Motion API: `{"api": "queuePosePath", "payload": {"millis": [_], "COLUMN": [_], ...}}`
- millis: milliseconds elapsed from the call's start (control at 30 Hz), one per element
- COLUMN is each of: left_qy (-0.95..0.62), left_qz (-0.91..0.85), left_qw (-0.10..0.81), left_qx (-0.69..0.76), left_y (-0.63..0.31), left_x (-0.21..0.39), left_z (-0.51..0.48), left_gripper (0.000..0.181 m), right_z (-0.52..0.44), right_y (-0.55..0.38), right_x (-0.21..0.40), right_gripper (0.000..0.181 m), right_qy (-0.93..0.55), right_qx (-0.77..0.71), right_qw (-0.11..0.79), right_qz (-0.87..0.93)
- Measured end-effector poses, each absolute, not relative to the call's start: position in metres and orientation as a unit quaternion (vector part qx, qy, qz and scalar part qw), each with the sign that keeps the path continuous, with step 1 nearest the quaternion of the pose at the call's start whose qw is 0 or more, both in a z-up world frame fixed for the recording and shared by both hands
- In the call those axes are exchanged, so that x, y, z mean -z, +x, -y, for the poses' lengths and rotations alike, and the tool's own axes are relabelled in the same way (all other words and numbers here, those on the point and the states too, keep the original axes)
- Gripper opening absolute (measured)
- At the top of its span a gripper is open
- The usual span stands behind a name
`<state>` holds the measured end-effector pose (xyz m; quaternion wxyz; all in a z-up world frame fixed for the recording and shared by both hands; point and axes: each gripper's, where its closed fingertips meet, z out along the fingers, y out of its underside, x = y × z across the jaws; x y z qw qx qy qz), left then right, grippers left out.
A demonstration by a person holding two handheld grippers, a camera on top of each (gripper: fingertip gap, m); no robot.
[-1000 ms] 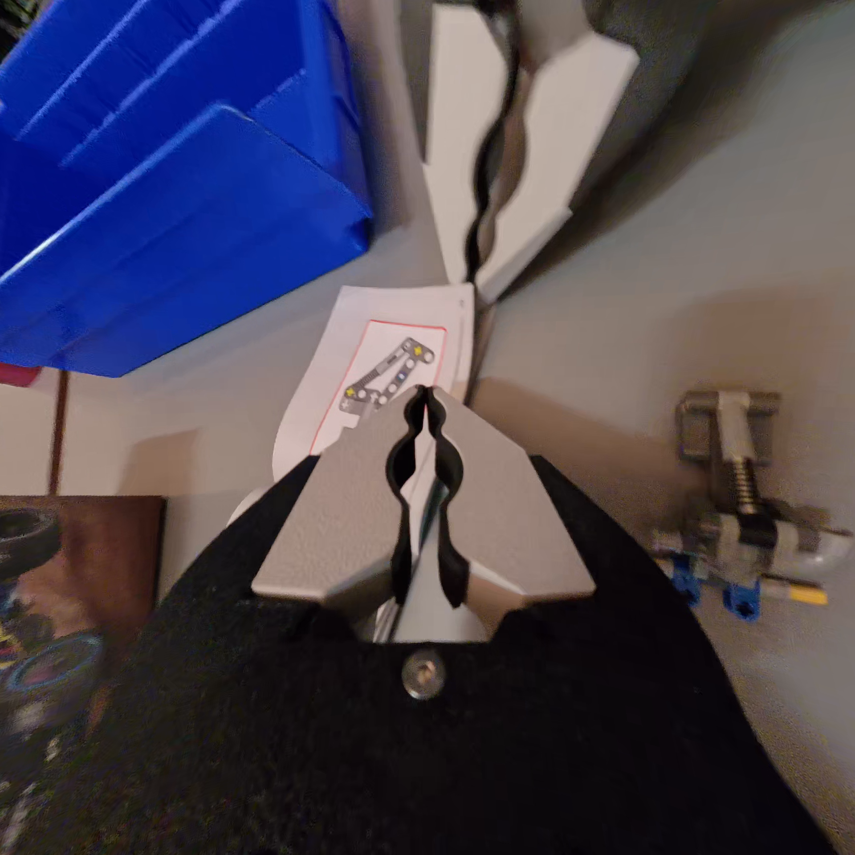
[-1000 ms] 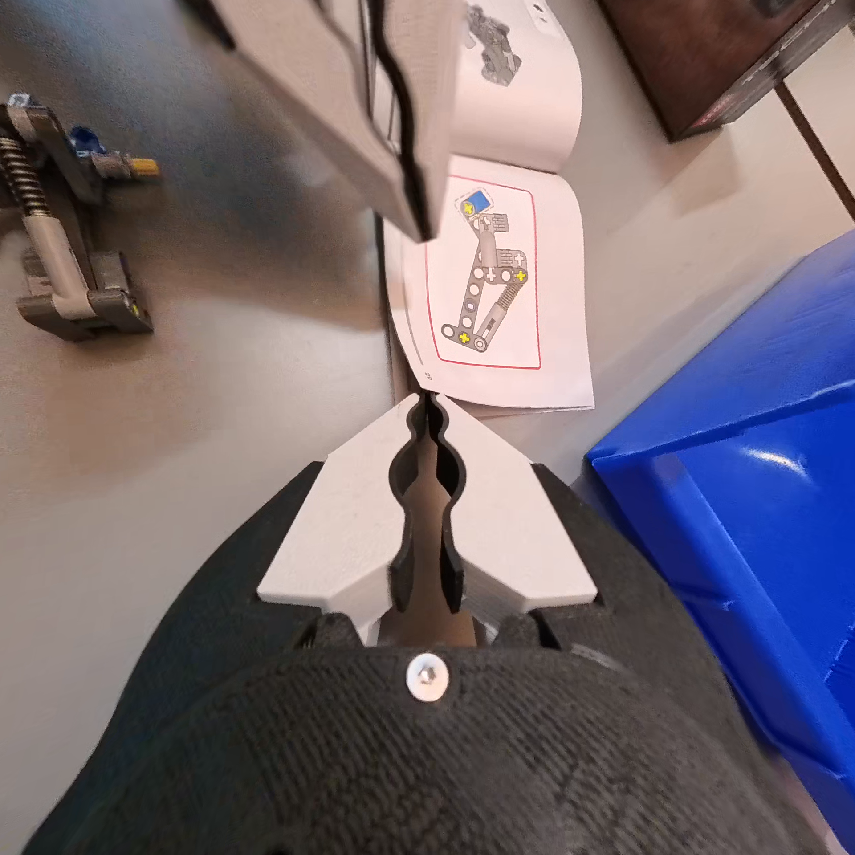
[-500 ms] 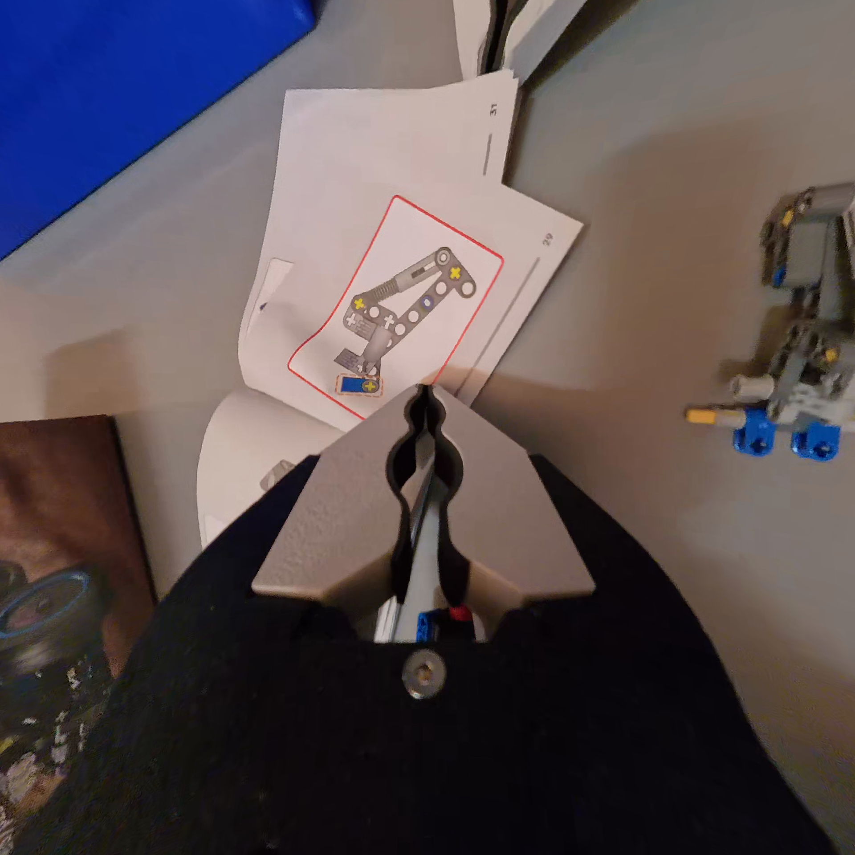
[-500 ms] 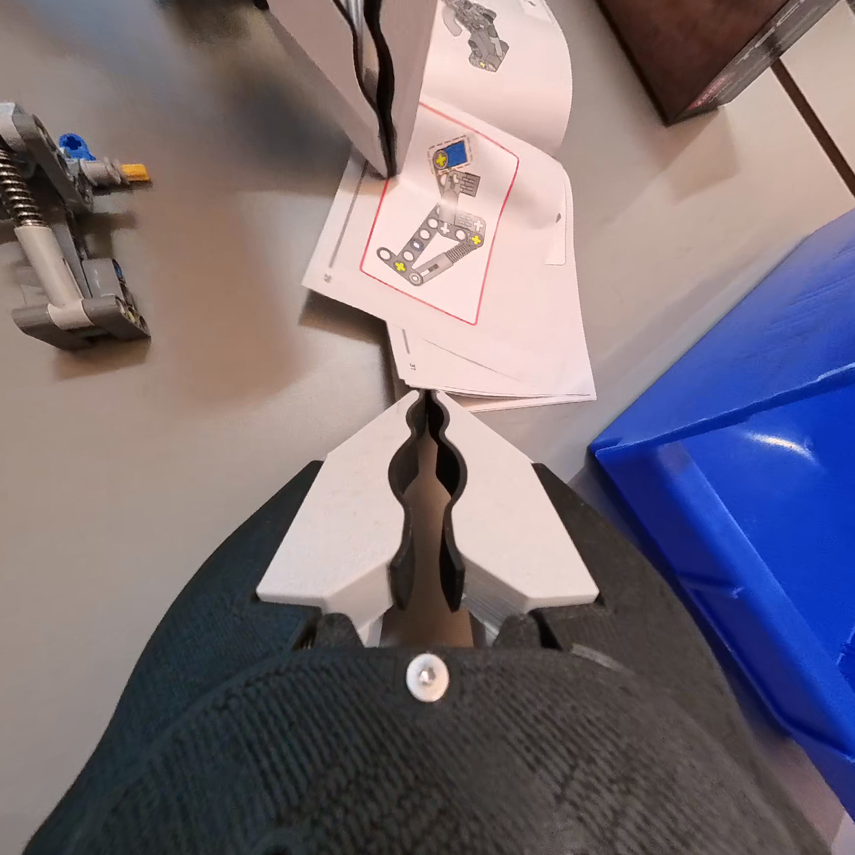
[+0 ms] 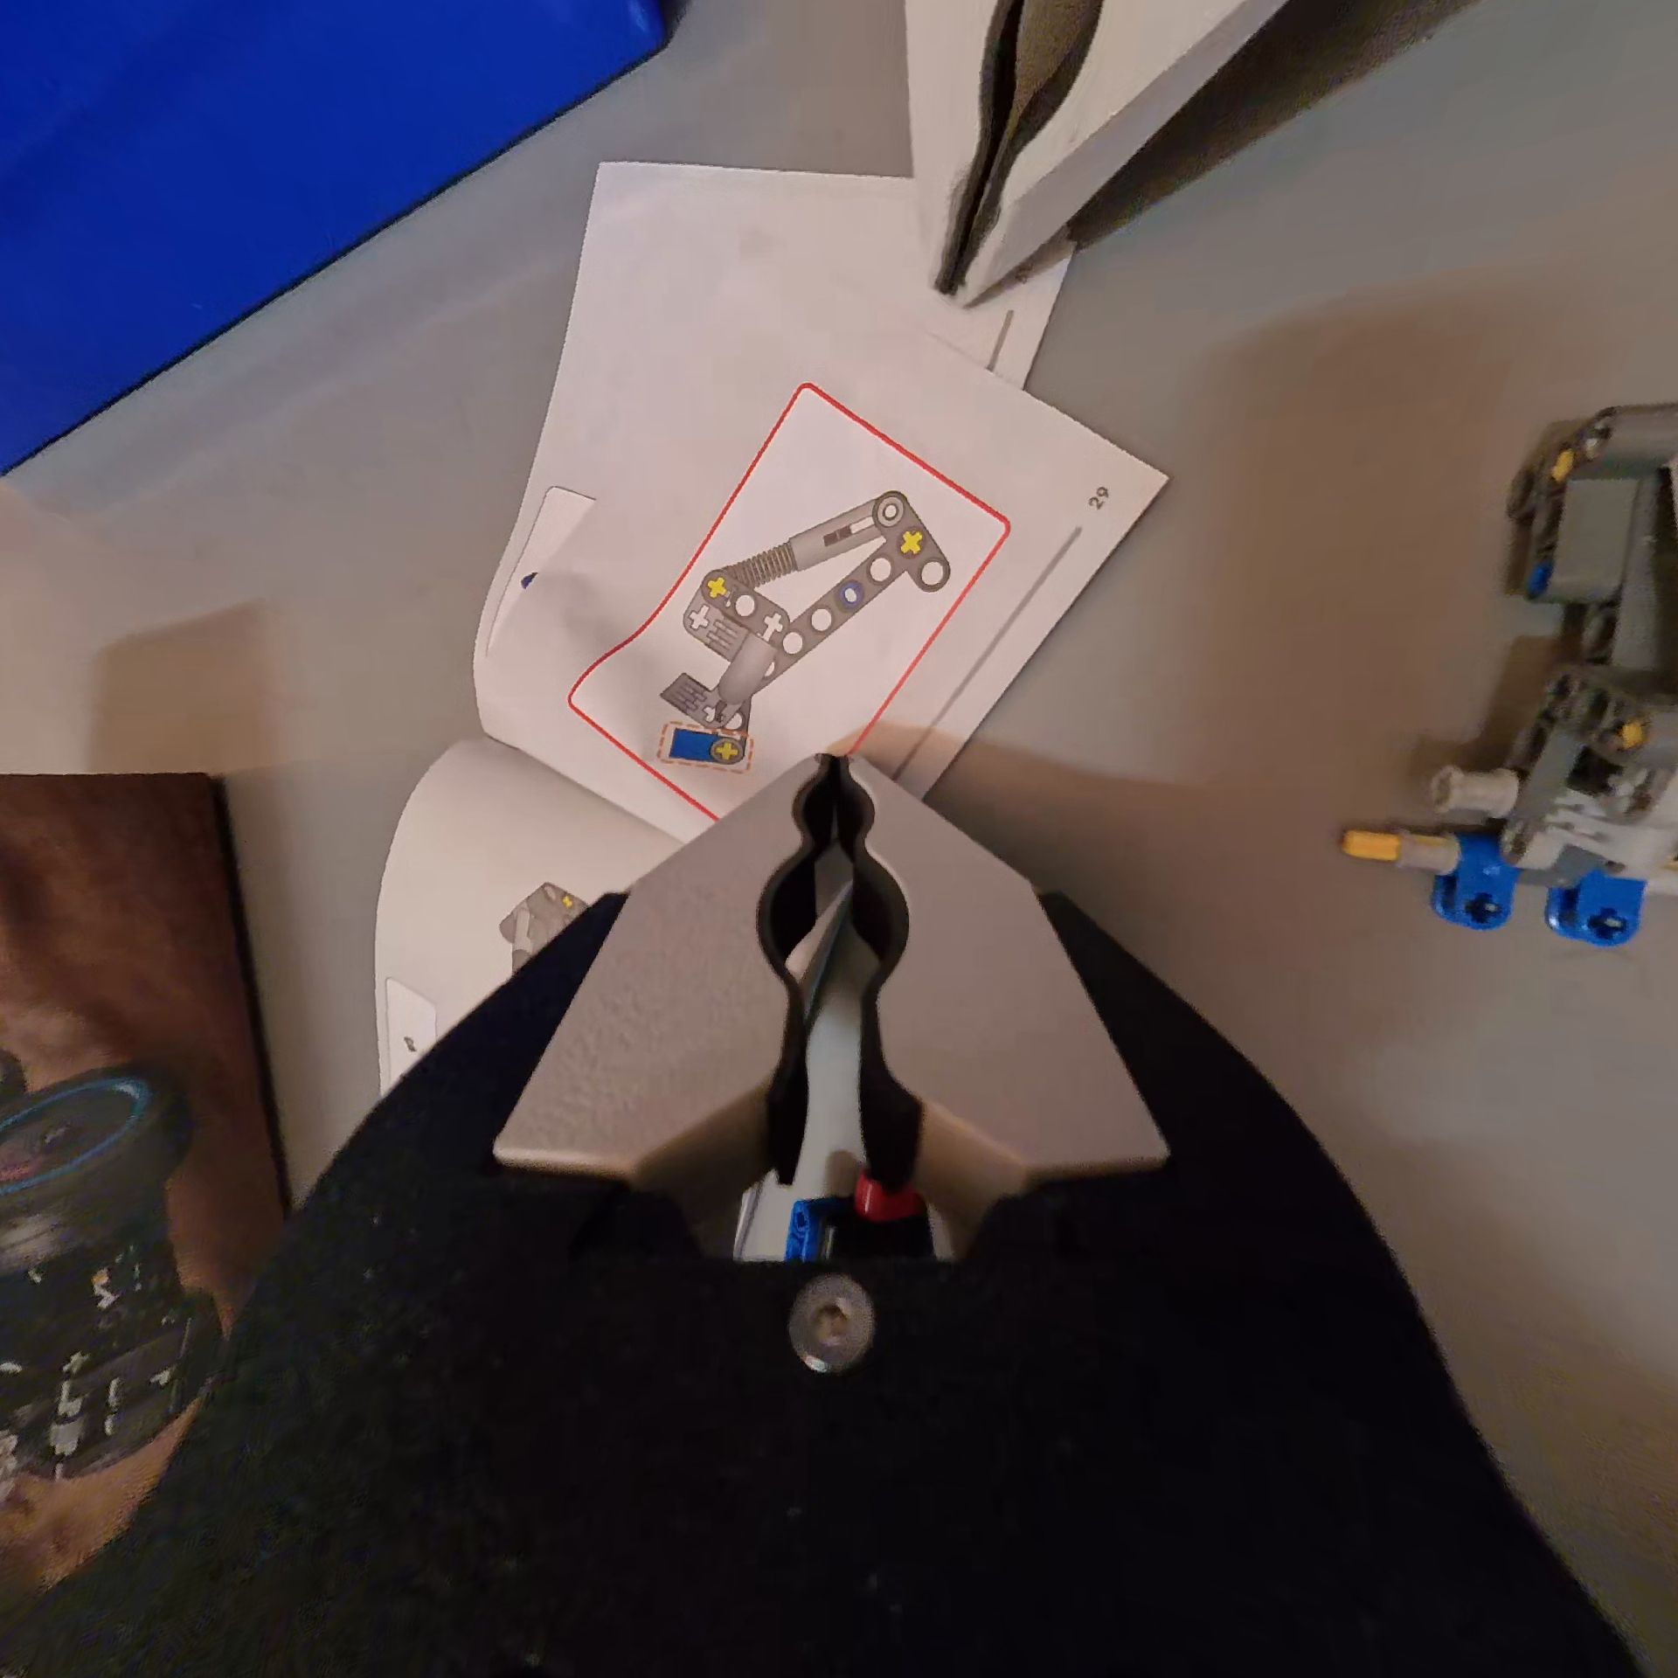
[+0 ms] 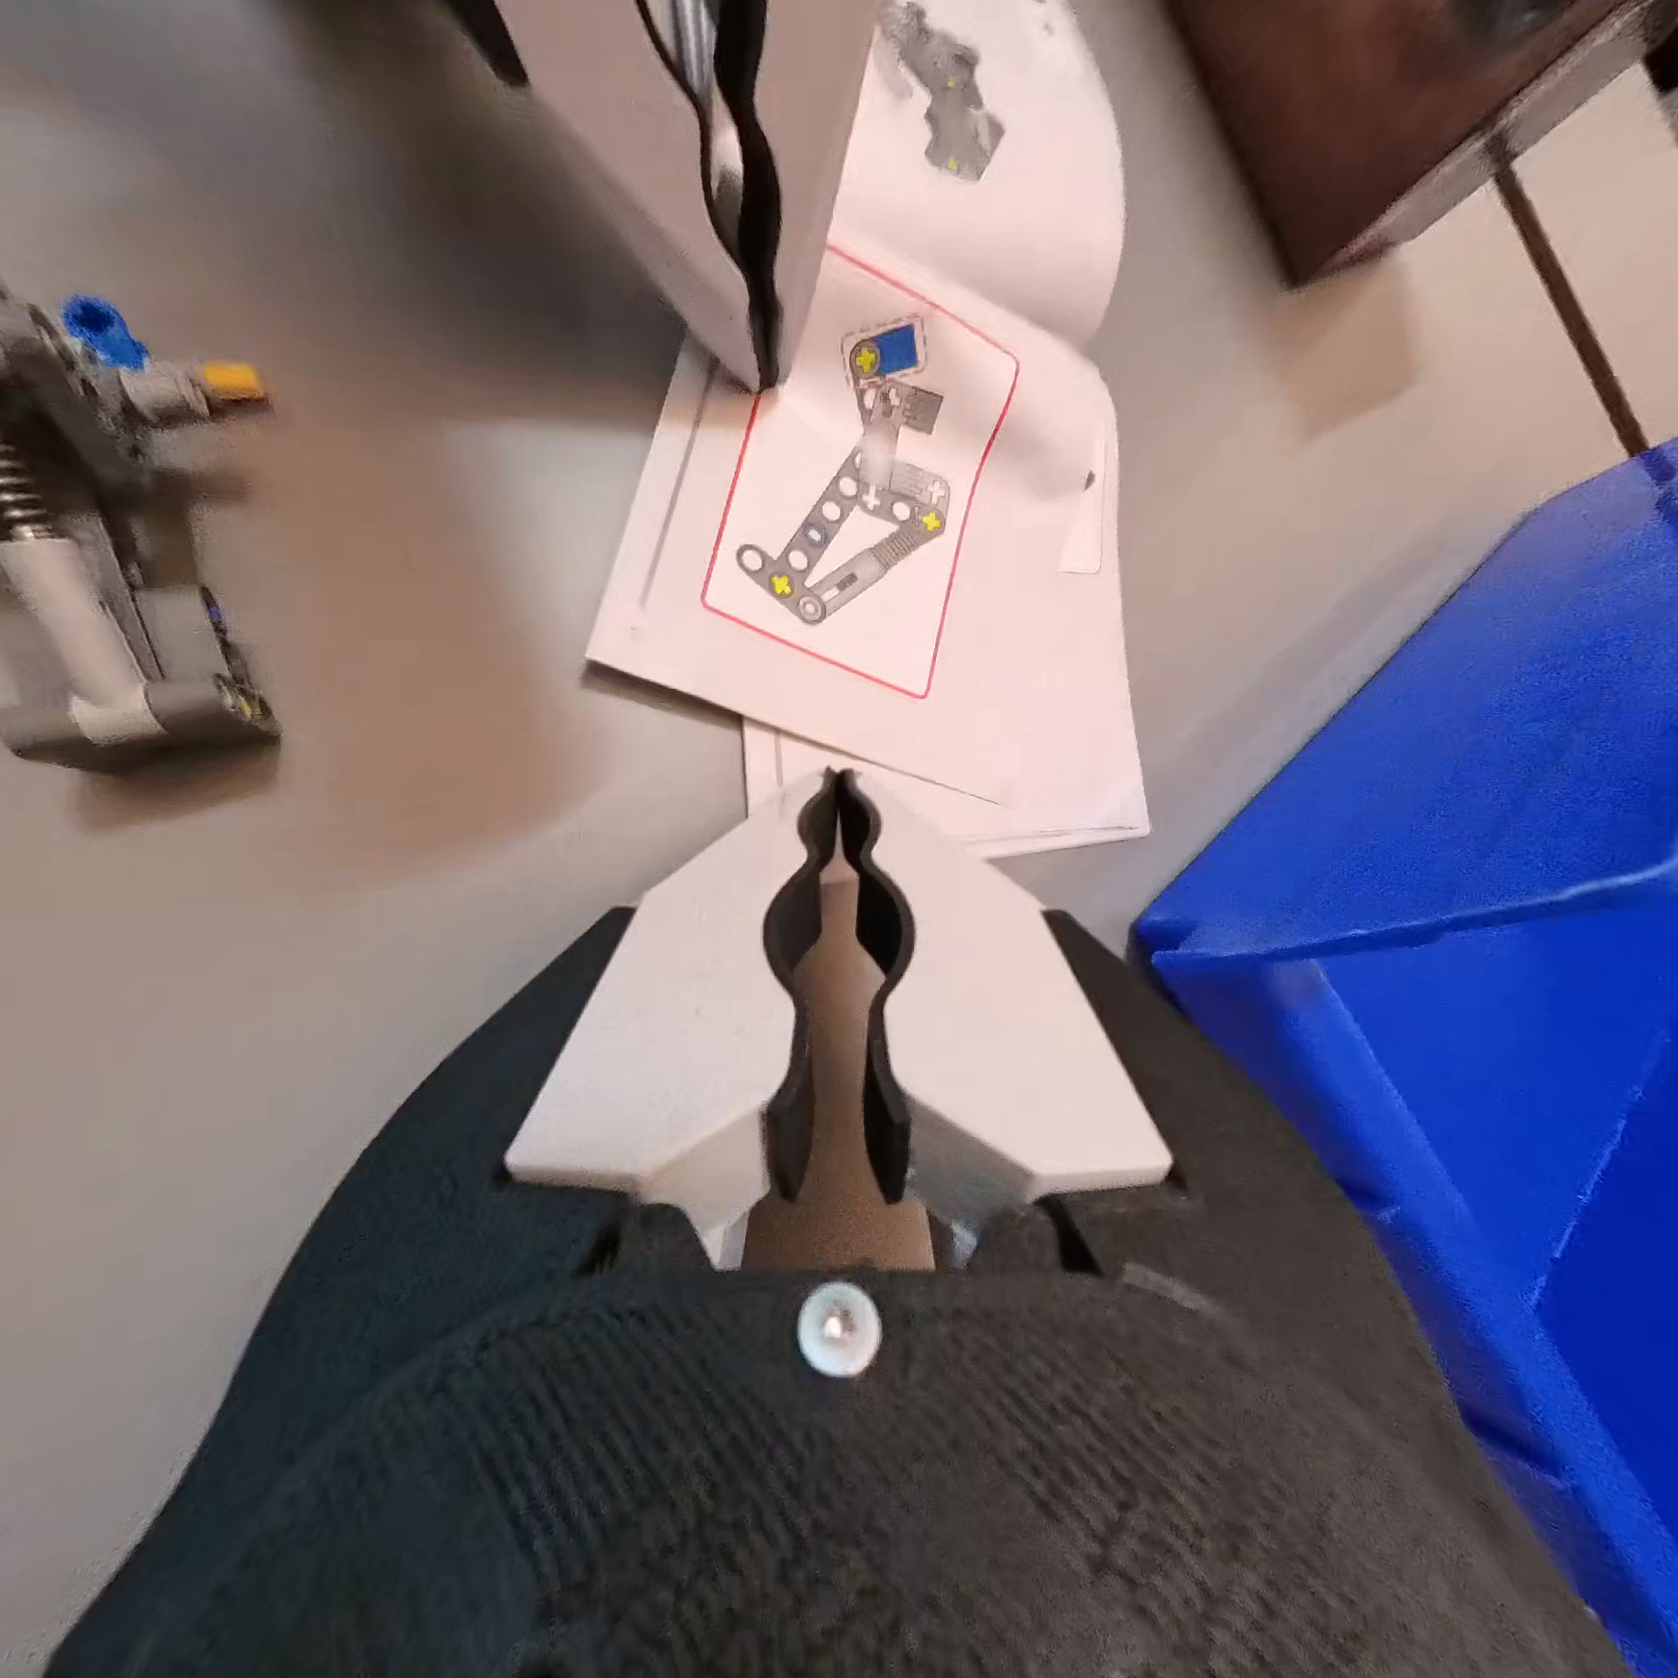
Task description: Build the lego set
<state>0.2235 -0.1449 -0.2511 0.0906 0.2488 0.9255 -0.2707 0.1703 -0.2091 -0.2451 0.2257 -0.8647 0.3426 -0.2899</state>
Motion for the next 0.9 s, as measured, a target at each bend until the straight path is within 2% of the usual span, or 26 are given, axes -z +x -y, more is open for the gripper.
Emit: {"api": "queuePosePath", "payload": {"millis": [33,200,300,367,467,600,667,700,900], "left_qy": [0.247,0.249,0.284,0.306,0.327,0.339,0.336,0.332,0.189], "left_qz": [-0.925,-0.92,-0.894,-0.885,-0.88,-0.871,-0.865,-0.864,-0.874], "left_qw": [0.093,0.092,0.048,0.064,0.131,0.189,0.217,0.226,0.214], "left_qx": [0.273,0.289,0.342,0.344,0.319,0.3,0.302,0.304,0.393], "left_y": [0.224,0.215,0.173,0.16,0.167,0.18,0.188,0.192,0.224], "left_x": [0.251,0.246,0.231,0.232,0.242,0.239,0.232,0.228,0.197], "left_z": [0.145,0.15,0.162,0.17,0.18,0.184,0.182,0.179,0.16], "left_gripper": [0.0,0.001,0.02,0.031,0.033,0.026,0.005,0.001,0.0], "right_z": [0.211,0.21,0.21,0.21,0.21,0.21,0.21,0.21,0.21], "right_y": [0.169,0.172,0.172,0.172,0.172,0.172,0.172,0.172,0.172], "right_x": [0.248,0.247,0.247,0.248,0.247,0.248,0.248,0.248,0.248], "right_gripper": [0.0,0.0,0.0,0.0,0.0,0.0,0.0,0.0,0.0], "right_qy": [-0.867,-0.86,-0.858,-0.854,-0.85,-0.855,-0.857,-0.855,-0.853], "right_qx": [0.286,0.295,0.293,0.286,0.284,0.289,0.292,0.29,0.29], "right_qw": [0.22,0.241,0.248,0.257,0.271,0.258,0.254,0.257,0.264], "right_qz": [-0.344,-0.341,-0.342,-0.35,-0.35,-0.345,-0.342,-0.344,-0.345]}}
